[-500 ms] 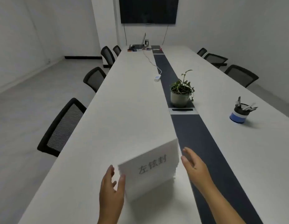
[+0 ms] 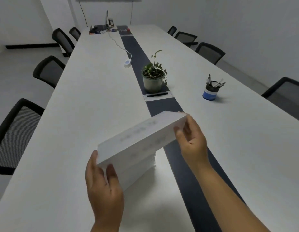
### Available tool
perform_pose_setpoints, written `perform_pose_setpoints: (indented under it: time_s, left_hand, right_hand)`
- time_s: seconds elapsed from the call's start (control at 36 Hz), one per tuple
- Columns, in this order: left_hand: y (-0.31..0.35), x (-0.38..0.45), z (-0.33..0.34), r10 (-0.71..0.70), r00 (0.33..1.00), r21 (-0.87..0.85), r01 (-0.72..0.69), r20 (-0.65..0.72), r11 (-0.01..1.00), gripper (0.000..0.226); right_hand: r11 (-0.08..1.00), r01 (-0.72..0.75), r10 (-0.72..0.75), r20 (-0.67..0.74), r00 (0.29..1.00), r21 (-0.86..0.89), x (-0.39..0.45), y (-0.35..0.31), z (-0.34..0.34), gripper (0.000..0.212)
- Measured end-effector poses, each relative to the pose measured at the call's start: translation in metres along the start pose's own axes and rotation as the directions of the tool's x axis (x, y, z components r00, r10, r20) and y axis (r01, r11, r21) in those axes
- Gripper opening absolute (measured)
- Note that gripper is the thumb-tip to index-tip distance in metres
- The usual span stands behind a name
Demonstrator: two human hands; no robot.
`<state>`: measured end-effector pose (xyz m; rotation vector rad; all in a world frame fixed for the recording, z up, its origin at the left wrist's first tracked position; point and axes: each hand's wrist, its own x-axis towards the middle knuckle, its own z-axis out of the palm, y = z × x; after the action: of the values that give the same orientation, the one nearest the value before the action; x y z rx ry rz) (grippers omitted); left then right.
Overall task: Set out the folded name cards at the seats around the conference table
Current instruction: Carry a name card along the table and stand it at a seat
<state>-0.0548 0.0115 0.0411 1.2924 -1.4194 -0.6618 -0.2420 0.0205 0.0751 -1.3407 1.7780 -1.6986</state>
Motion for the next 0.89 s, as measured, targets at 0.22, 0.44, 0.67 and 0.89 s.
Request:
perform_pose_setpoints:
  time_s: [0.22,0.44,0.67,0.89]
  left_hand:
    - [0.033,-0.057,0.097,-0.024,0.962,-0.074,0.046,0.272,0.996,0.047]
    - [0.004,-0.078,0.187,-0.34,0.873,0.012,0.359,0.351,0.933,0.041]
    - [-0.029,-0.06,0.218,-0.448,0.849,0.084,0.443,0.28,0.893,0.04]
    - [-0.057,-0.056,0.218,-0.491,0.825,0.127,0.475,0.281,0.871,0.036]
  right_hand:
    - [0.969,-0.239,0.214,-0.274,0.938,-0.061,-0.03,0.056,-0.102,0.039]
    - [0.894,-0.44,0.429,-0.12,0.895,-0.083,-0.021,0.148,-0.143,0.036]
    - [0.878,-0.443,0.461,0.072,0.884,-0.181,0.018,0.198,-0.139,0.048]
    - [0.859,-0.447,0.491,0.153,0.858,-0.249,0.009,0.226,-0.147,0.04]
